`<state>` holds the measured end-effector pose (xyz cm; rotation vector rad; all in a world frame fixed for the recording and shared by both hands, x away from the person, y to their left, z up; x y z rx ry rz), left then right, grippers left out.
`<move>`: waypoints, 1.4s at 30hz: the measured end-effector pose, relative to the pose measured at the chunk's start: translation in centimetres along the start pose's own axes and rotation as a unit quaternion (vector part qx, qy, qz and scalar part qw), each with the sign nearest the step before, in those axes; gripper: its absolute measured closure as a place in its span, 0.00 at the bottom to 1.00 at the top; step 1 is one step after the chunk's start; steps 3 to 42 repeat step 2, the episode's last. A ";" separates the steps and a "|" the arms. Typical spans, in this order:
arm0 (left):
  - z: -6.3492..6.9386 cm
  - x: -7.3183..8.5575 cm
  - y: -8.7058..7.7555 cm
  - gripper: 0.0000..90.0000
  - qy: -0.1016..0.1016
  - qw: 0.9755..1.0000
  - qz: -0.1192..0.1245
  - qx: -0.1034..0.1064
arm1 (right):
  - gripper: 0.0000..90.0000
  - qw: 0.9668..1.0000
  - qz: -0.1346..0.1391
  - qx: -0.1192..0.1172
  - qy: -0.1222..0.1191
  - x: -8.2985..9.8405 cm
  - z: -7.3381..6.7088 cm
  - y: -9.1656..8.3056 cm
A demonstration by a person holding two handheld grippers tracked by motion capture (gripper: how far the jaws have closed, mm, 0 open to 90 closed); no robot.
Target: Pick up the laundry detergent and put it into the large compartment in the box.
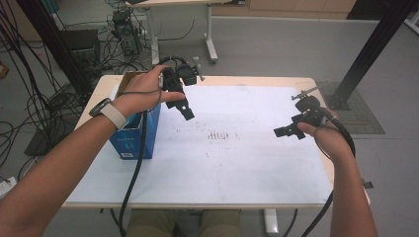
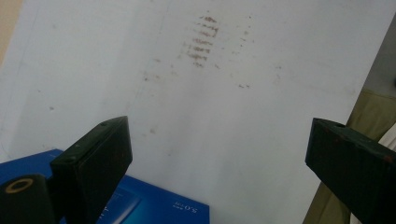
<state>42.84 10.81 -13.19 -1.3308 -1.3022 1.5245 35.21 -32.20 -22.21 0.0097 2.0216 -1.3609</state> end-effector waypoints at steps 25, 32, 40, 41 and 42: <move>0.0 0.0 0.0 0.08 0.000 1.000 0.000 0.000 | 0.07 1.000 -0.001 -0.001 0.001 0.1 0.1 0.1; 0.0 0.0 0.0 0.08 0.000 1.000 0.000 0.000 | 0.07 1.000 -0.001 -0.001 0.001 0.1 0.1 0.1; 0.0 0.0 0.0 0.08 0.000 1.000 0.000 0.000 | 0.07 1.000 -0.001 -0.001 0.001 0.1 0.1 0.1; 0.0 0.0 0.0 0.08 0.000 1.000 0.000 0.000 | 0.07 1.000 -0.001 -0.001 0.001 0.1 0.1 0.1; 0.0 0.0 0.0 0.08 0.000 1.000 0.000 0.000 | 0.07 1.000 -0.001 -0.001 0.001 0.1 0.1 0.1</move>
Point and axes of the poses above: each handheld gripper's, and its own axes: y roughly forward along the jaws, x roughly out of its underside, z roughly to its right, the point moved 5 cm from there along y, roughly forward along the jaws, and after that the axes turned 8 degrees about y, right-handed, at the moved point
